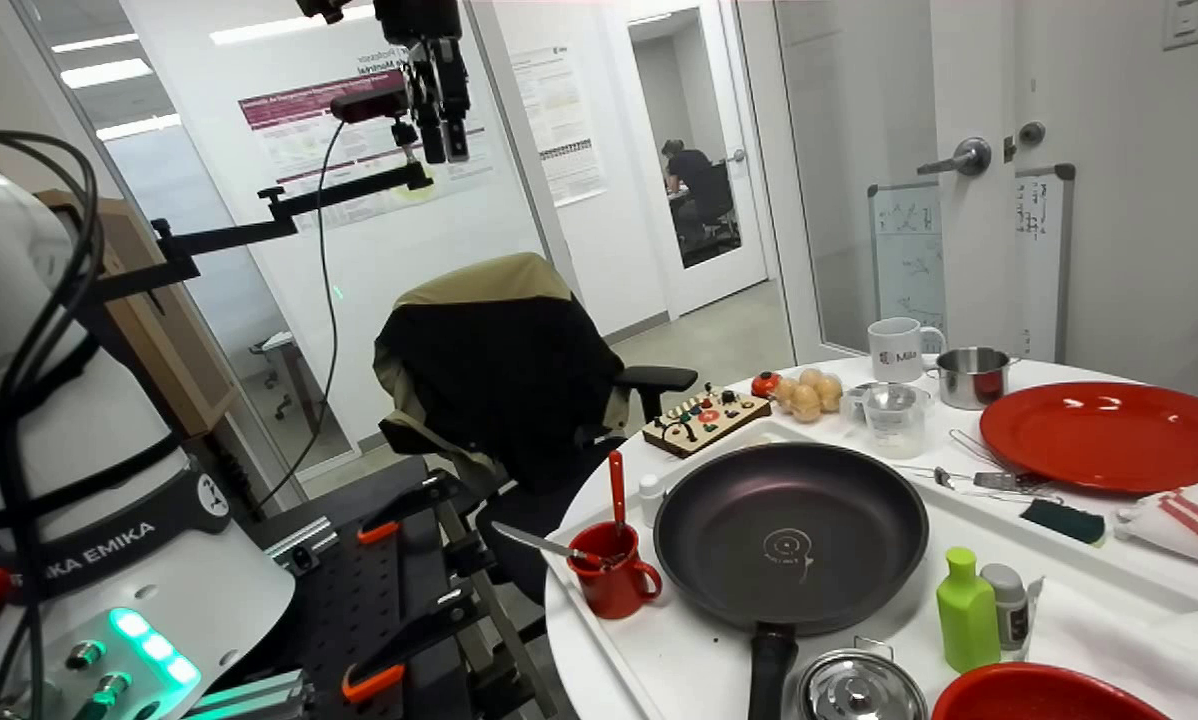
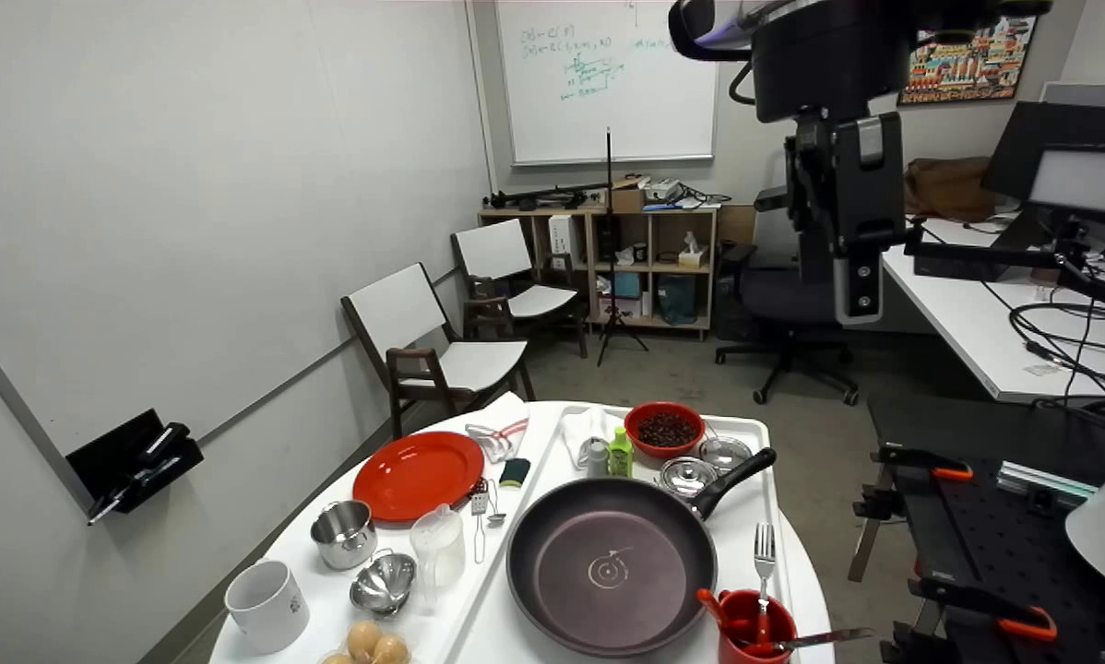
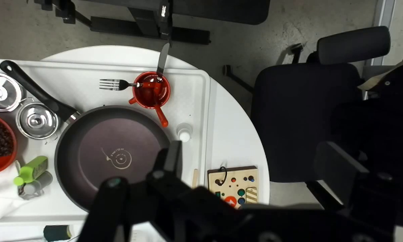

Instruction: Move the green bottle to the left

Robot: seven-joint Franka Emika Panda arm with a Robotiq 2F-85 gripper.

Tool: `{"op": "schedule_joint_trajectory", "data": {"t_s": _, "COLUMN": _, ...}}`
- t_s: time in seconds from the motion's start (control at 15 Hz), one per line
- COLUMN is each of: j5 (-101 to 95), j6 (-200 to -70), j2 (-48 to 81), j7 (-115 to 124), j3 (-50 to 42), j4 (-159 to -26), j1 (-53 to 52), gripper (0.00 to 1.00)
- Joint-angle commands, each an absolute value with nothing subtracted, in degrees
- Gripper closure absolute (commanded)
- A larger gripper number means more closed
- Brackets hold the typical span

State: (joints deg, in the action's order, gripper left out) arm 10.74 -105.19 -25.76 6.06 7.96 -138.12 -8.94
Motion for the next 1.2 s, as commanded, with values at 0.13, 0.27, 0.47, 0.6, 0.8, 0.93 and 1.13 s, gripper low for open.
{"op": "schedule_joint_trajectory", "data": {"t_s": 0.13, "j5": 10.8, "j6": -105.1, "j2": -25.8, "j7": 6.0, "j3": 8.2, "j4": -138.0, "j1": -8.7, "gripper": 0.0}}
{"op": "schedule_joint_trajectory", "data": {"t_s": 0.27, "j5": 10.8, "j6": -105.1, "j2": -25.8, "j7": 6.0, "j3": 8.2, "j4": -138.0, "j1": -8.7, "gripper": 0.0}}
{"op": "schedule_joint_trajectory", "data": {"t_s": 0.47, "j5": 10.8, "j6": -105.1, "j2": -25.8, "j7": 6.0, "j3": 8.2, "j4": -138.0, "j1": -8.7, "gripper": 0.0}}
{"op": "schedule_joint_trajectory", "data": {"t_s": 0.6, "j5": 10.8, "j6": -105.1, "j2": -25.8, "j7": 6.0, "j3": 8.2, "j4": -138.0, "j1": -8.7, "gripper": 0.0}}
{"op": "schedule_joint_trajectory", "data": {"t_s": 0.8, "j5": 10.8, "j6": -105.1, "j2": -25.8, "j7": 6.0, "j3": 8.2, "j4": -138.0, "j1": -8.7, "gripper": 0.0}}
{"op": "schedule_joint_trajectory", "data": {"t_s": 0.93, "j5": 10.7, "j6": -105.3, "j2": -24.9, "j7": 5.8, "j3": 8.0, "j4": -137.9, "j1": -8.4, "gripper": 0.0}}
{"op": "schedule_joint_trajectory", "data": {"t_s": 1.13, "j5": 10.1, "j6": -106.3, "j2": -23.4, "j7": 6.2, "j3": 7.5, "j4": -138.0, "j1": -7.3, "gripper": 0.0}}
